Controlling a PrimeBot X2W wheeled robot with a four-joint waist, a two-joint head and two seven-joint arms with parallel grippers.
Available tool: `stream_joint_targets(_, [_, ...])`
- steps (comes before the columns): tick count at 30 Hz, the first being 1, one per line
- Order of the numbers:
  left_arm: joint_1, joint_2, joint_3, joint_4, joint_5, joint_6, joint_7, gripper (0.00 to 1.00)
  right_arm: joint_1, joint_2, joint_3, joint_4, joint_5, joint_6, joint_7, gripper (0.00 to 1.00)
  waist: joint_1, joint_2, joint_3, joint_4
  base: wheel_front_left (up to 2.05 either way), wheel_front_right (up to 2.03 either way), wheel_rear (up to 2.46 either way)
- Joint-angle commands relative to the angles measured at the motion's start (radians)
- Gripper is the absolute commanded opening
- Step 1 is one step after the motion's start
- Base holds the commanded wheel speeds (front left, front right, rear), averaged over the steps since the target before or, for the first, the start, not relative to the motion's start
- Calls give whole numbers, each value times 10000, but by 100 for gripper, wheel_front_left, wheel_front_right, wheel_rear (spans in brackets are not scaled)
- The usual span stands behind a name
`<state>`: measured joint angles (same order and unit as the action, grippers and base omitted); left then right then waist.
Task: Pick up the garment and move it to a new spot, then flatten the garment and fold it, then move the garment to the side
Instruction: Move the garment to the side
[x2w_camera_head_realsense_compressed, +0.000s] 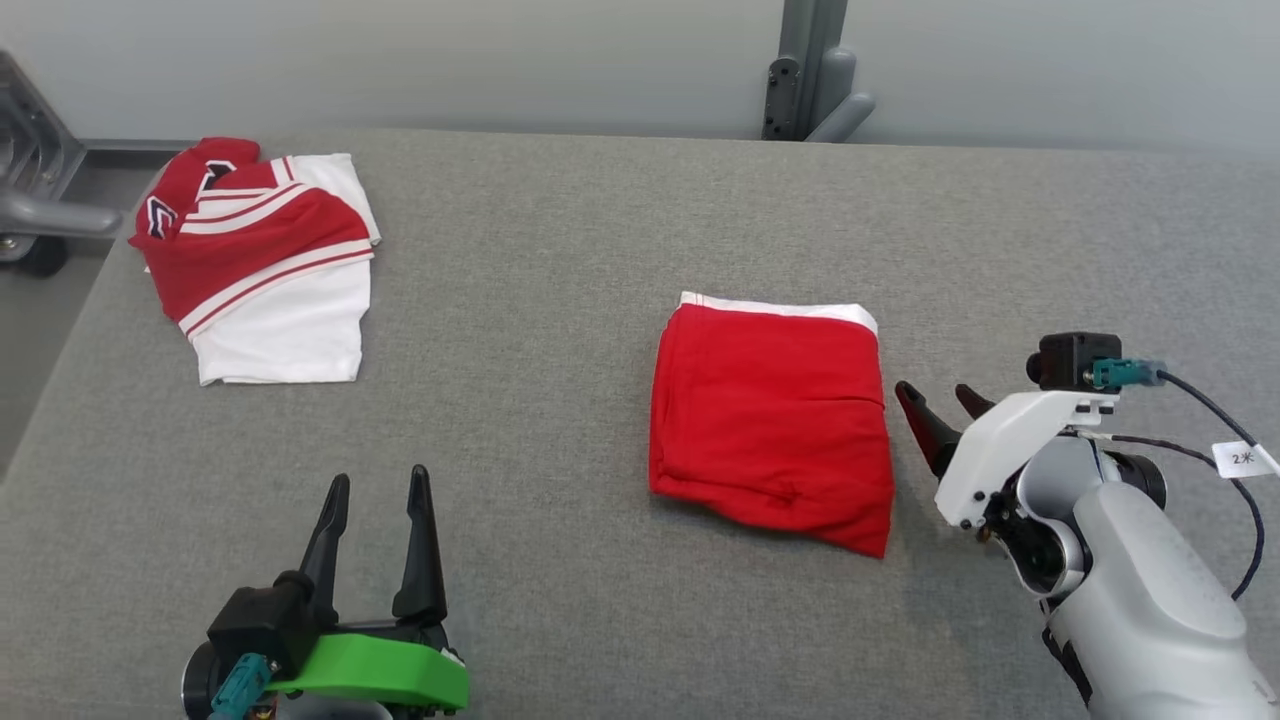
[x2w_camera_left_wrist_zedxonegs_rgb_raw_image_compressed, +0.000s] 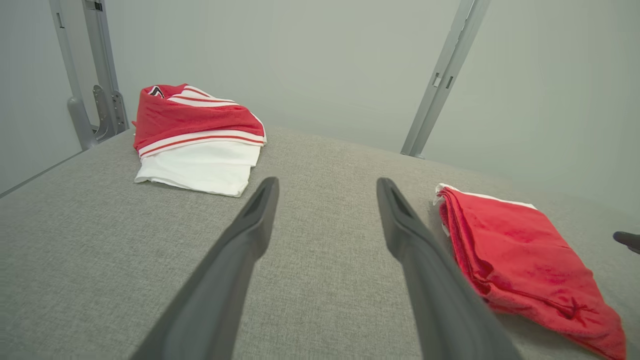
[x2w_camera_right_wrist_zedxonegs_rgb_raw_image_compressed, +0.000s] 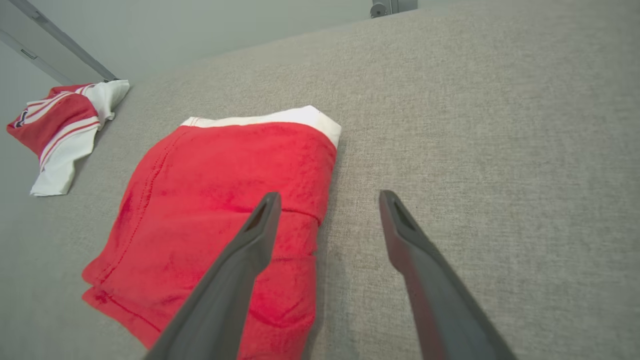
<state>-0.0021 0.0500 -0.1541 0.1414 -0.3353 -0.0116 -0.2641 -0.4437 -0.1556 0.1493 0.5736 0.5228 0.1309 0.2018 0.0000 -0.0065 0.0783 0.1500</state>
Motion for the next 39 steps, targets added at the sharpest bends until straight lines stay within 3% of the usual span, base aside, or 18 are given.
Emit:
stream_joint_targets(1, [-242,12,-16,49,-103,-20,-6,100,-257,-190,134,235,187,-3,192,100,0,65,369,456,0,0,0])
stream_joint_targets(14, [-399,12,-16,136,-40,-61,-6,100,-1128,-631,1176,1927,1778,-3,1265,100,0,65,638,1037,0,0,0])
stream_joint_targets(15, [-406,12,-15,129,-45,-42,-6,100,-1168,-651,1261,1973,1852,-3,1239,91,0,65,647,1038,0,0,0])
stream_joint_targets(16, [-414,12,-16,118,-52,-24,-6,100,-1211,-661,1363,1997,1907,-3,1215,49,0,65,658,1032,0,0,0])
stream_joint_targets(18, [-426,12,-25,90,-64,4,-6,100,-1328,-728,1602,1974,1990,-3,1087,27,0,65,683,1002,0,0,0])
stream_joint_targets(19, [-430,12,-36,72,-70,8,-6,100,-1388,-791,1706,1955,2026,-3,997,4,0,65,699,977,0,0,0])
stream_joint_targets(20, [-429,12,-42,55,-74,23,-6,100,-1447,-851,1818,1964,2056,-3,921,0,0,65,716,944,0,0,0])
stream_joint_targets(31, [-703,12,-179,-38,112,-90,-6,100,-2173,-1620,2850,2001,2333,-5,131,0,0,65,1087,148,0,0,0])
stream_joint_targets(39, [-1231,12,-323,-103,416,-254,-6,100,-2957,-2216,3264,1983,2351,-5,-176,0,0,65,1851,-1378,0,0,0])
